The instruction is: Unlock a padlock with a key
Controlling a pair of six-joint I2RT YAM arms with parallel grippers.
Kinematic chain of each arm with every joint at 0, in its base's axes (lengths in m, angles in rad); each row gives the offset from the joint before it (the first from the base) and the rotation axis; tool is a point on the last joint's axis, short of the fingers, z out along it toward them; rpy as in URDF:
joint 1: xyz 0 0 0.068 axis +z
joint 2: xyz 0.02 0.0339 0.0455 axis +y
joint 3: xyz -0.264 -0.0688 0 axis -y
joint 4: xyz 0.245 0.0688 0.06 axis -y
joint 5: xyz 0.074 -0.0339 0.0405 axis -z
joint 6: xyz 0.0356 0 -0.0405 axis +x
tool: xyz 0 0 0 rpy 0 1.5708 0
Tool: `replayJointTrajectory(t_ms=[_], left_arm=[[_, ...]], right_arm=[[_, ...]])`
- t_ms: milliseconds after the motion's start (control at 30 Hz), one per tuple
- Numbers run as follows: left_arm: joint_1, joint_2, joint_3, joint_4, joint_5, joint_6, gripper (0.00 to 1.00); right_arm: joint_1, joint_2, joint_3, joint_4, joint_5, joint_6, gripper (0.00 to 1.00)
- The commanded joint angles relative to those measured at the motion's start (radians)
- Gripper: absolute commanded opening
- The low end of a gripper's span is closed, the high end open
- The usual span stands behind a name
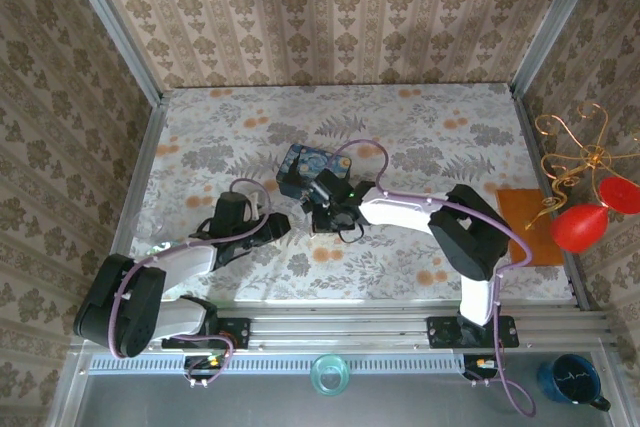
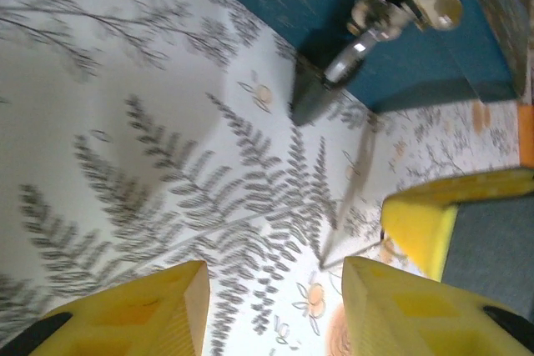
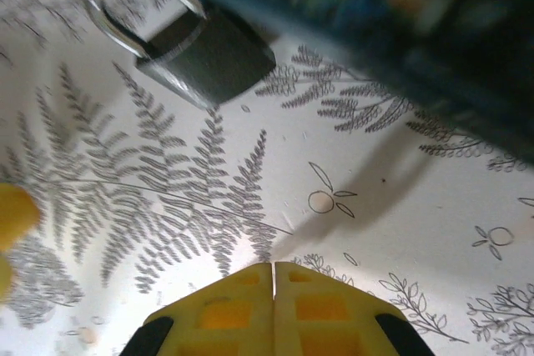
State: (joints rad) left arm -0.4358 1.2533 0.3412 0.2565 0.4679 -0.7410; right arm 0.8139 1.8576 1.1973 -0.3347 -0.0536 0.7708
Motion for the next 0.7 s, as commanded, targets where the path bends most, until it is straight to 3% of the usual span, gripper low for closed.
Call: replayJointTrajectory(t_ms=[0,167,300,500,667], left_arm=[[-0.064,-0.024,0.033,0.012,0.015,0.063,0.46],[-0.149,-0.065,0.049,0.001,-0.012,0.199,0.43],[-0.171,-0.182,-0.006,0.039,-0.068,0.362,0.42],[-0.194,-0.337,-0.135,0.302,-0.081,0.549,0.47],[-0.202,-0.341,-0.124,0.355,-0.034,0.664,0.42]], right_arm=[[-0.016,-0.07,-0.016,0.036,-0.027,0.072,0.0],[-0.043,-0.13,-0.018,0.033,-0.081,0.135,0.0],[-0.049,-0.188,0.014,-0.034,-0.084,0.162,0.0],[-0.046,-0.28,0.022,-0.049,-0.103,0.211,0.0],[-0.033,-0.334,0.05,-0.063,-0.109,0.218,0.0]])
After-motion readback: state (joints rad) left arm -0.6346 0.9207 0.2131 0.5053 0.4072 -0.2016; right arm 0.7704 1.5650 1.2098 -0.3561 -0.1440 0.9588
